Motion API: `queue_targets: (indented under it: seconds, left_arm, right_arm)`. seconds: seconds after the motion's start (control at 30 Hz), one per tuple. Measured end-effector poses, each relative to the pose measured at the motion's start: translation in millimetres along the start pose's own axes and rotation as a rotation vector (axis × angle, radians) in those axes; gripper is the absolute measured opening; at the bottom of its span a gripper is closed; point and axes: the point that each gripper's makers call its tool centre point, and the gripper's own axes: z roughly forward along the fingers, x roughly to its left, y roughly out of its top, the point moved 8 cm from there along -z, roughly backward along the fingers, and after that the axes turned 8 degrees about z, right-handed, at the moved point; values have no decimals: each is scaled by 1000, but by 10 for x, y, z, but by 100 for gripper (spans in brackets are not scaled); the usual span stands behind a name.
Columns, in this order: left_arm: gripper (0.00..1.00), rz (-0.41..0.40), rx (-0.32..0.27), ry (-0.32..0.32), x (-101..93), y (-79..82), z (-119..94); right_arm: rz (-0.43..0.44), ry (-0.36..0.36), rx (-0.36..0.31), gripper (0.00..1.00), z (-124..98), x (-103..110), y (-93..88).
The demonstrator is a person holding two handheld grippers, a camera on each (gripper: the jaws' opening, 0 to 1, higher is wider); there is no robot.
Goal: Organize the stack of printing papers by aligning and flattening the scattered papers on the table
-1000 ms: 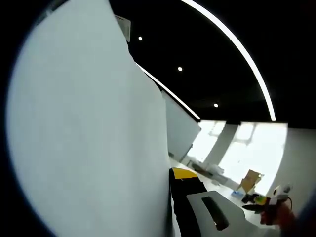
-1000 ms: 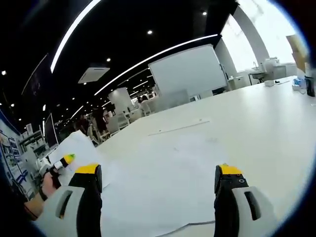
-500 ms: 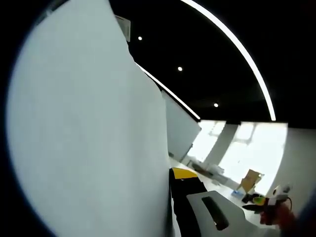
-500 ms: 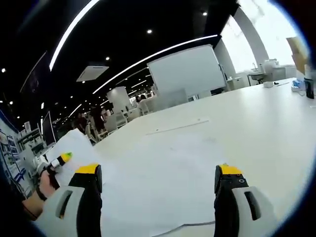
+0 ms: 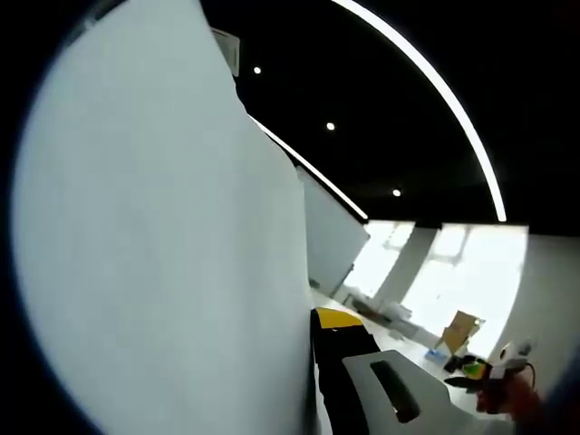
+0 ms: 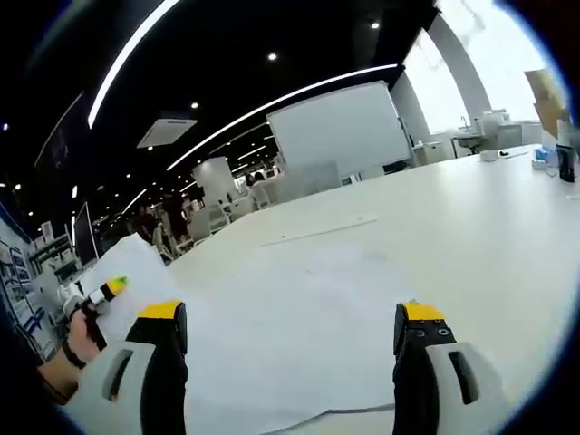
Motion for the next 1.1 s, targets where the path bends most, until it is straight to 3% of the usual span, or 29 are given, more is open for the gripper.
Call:
queue_targets:
  seconds: [1.1]
  left_arm:
    - [6, 2, 4, -1, 6, 4, 9]
  right_arm:
    - [-3, -5, 9, 90, 23, -4, -18]
